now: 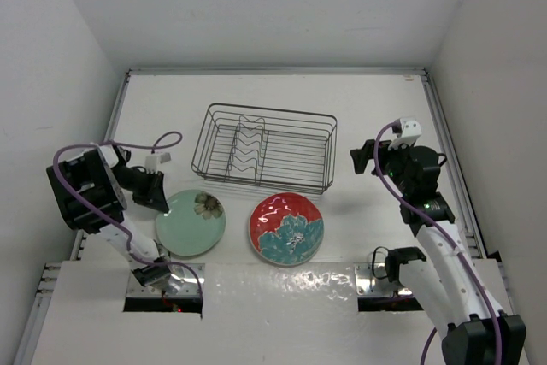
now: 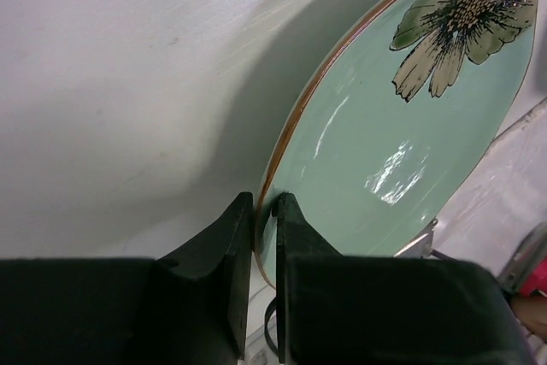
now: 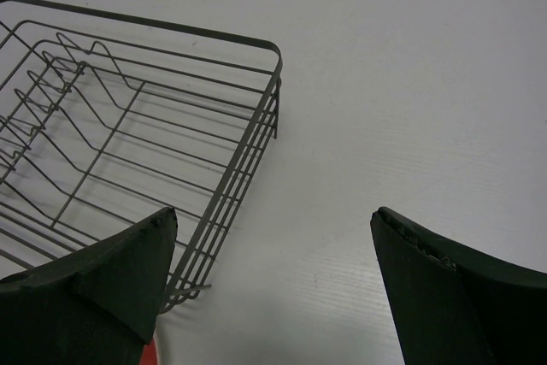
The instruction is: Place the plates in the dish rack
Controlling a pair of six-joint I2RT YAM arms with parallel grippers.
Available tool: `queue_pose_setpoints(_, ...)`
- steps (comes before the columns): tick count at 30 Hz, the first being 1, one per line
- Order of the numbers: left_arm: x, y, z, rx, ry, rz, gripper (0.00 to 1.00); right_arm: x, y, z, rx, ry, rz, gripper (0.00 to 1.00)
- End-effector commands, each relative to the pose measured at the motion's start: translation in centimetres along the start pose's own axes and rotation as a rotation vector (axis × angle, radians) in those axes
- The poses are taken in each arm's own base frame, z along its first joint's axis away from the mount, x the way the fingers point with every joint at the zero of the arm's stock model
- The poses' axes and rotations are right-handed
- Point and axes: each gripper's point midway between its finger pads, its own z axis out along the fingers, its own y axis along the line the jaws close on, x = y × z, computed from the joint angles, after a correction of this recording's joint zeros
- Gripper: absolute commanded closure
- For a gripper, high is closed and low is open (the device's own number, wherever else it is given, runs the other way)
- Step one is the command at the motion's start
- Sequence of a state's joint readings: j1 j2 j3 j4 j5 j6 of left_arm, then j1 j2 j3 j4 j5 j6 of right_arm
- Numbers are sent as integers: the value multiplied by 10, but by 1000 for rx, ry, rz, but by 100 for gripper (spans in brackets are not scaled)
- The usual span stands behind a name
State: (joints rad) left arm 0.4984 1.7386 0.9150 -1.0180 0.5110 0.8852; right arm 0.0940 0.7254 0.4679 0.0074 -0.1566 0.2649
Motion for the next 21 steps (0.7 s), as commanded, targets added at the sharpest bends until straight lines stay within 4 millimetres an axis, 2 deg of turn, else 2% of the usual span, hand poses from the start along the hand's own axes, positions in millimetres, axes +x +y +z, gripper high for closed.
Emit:
queue_pose_setpoints(1,-32,31,-44,-237,-79,146,100,-13,3,0,-9,-50,-9,6)
queue_pose_setpoints(3,-46,41,-63,-336,-127,159,100,-14,6,0,-25,-54,-6,6)
queue_pose_setpoints(4,-53,44,-80,-412,-154,173,100,-15,9,0,-45,-58,-4,6)
queue_pose_setpoints(7,-71,46,-109,-536,-244,194,100,-16,16,0,-82,-66,-2,5)
queue_pose_setpoints(11,-83,34,-122,-543,-324,228,100,-14,23,4,-125,-77,13,4)
queue_pose_setpoints(16,-90,33,-129,-564,-366,217,100,-10,28,4,-158,-41,12,4)
queue_pose_setpoints(21,-105,29,-151,-616,-449,211,100,-11,29,2,-162,-54,14,3)
